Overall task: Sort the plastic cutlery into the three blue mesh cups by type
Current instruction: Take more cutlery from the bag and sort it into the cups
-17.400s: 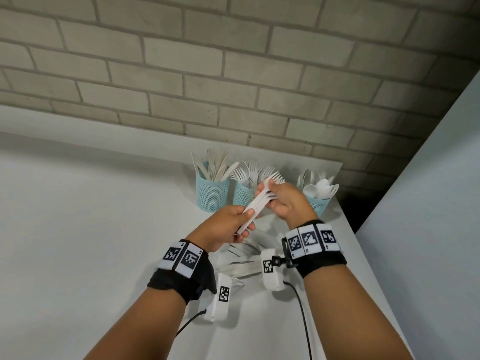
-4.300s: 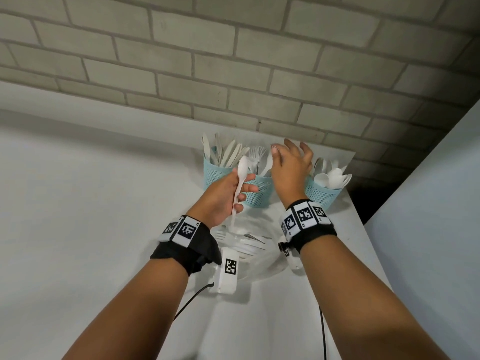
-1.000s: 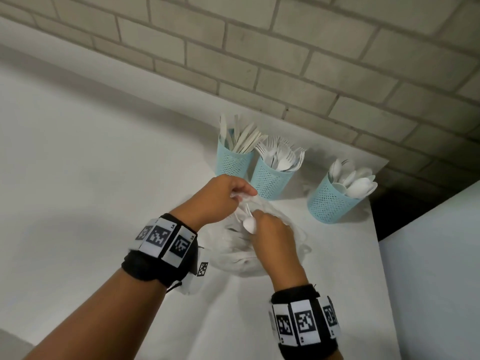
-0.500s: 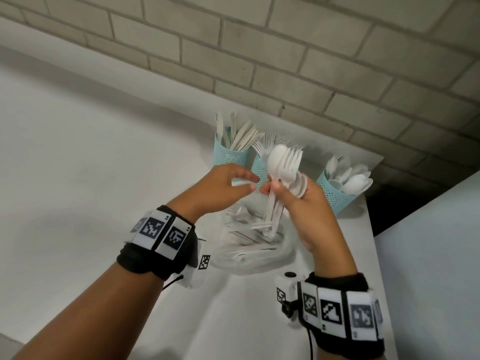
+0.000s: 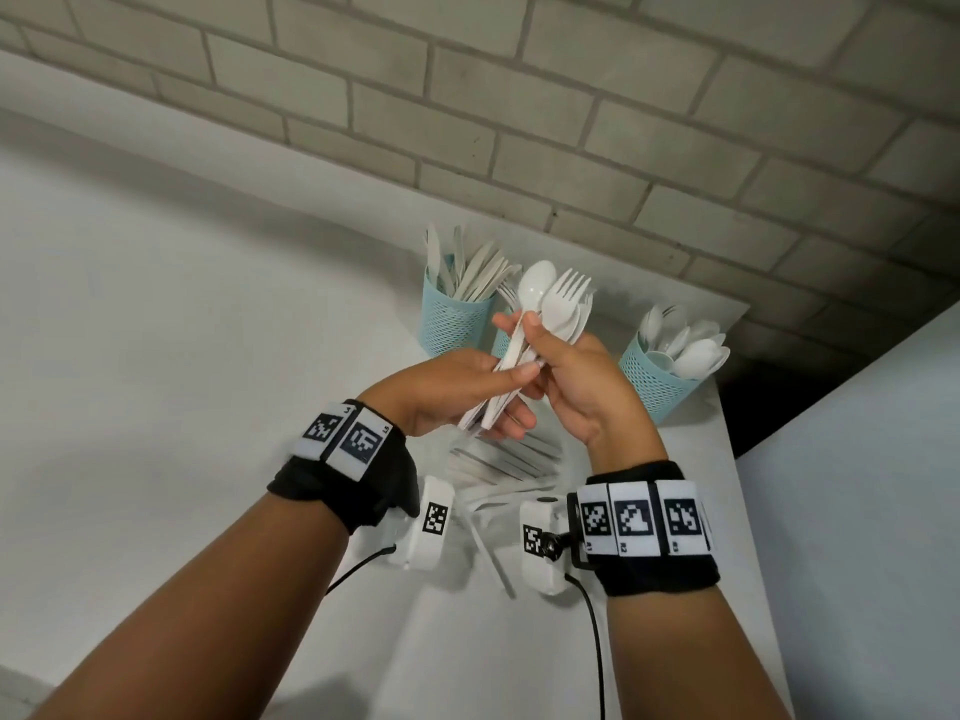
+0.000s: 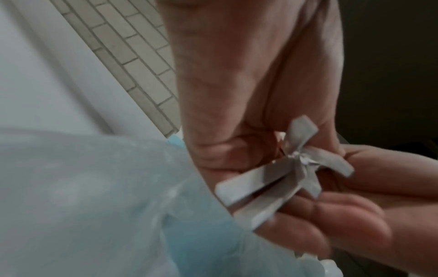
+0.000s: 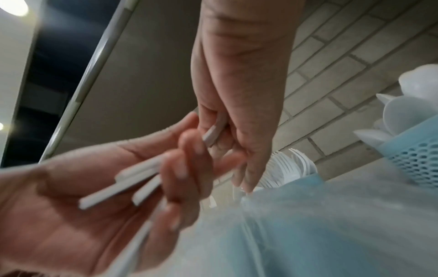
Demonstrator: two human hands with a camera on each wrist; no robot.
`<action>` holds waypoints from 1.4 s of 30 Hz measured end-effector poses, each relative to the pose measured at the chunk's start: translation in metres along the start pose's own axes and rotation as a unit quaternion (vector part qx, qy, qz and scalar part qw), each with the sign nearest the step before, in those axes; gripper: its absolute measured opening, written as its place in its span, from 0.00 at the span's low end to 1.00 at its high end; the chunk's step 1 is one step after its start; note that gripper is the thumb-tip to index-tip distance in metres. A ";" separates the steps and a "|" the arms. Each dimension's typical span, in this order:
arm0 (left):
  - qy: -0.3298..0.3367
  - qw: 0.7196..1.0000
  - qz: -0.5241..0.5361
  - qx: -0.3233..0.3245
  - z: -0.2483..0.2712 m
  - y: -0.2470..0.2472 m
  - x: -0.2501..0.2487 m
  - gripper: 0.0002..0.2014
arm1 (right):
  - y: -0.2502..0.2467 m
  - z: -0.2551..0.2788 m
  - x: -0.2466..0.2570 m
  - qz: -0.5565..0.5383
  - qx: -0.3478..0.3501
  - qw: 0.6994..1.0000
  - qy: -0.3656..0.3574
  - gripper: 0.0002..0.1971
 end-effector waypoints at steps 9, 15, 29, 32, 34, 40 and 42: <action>0.017 0.998 0.067 -0.009 0.006 -0.011 0.009 0.13 | 0.010 -0.002 -0.012 -0.024 0.013 1.000 -0.005 0.20; -0.011 0.993 0.118 0.022 0.014 -0.010 0.015 0.15 | 0.010 0.002 -0.019 -0.051 0.027 0.998 -0.003 0.18; 0.007 0.976 0.216 -0.006 0.014 -0.009 0.023 0.17 | -0.010 0.012 -0.018 -0.025 -0.025 0.999 -0.002 0.11; 0.013 0.973 0.228 -0.023 0.015 -0.009 0.024 0.16 | -0.015 0.011 -0.018 -0.045 -0.059 0.997 -0.002 0.12; 0.010 0.972 0.232 -0.037 0.014 -0.010 0.026 0.16 | -0.019 0.010 -0.018 -0.069 -0.083 0.994 -0.002 0.11; 0.009 0.968 0.235 -0.086 0.010 -0.017 0.030 0.09 | -0.036 0.010 -0.009 -0.125 -0.135 0.983 -0.027 0.13; 0.002 0.966 0.238 -0.105 0.008 -0.017 0.031 0.08 | -0.042 0.011 -0.007 -0.121 -0.156 0.980 -0.030 0.12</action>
Point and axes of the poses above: each hand's wrist, its own z-axis away from the middle knuckle, its own y-axis out of the palm, x = y × z, the point moved 10 cm from there along -z, towards the middle knuckle, and after that the axes turned 10 degrees about -y, right-handed, at the moved point
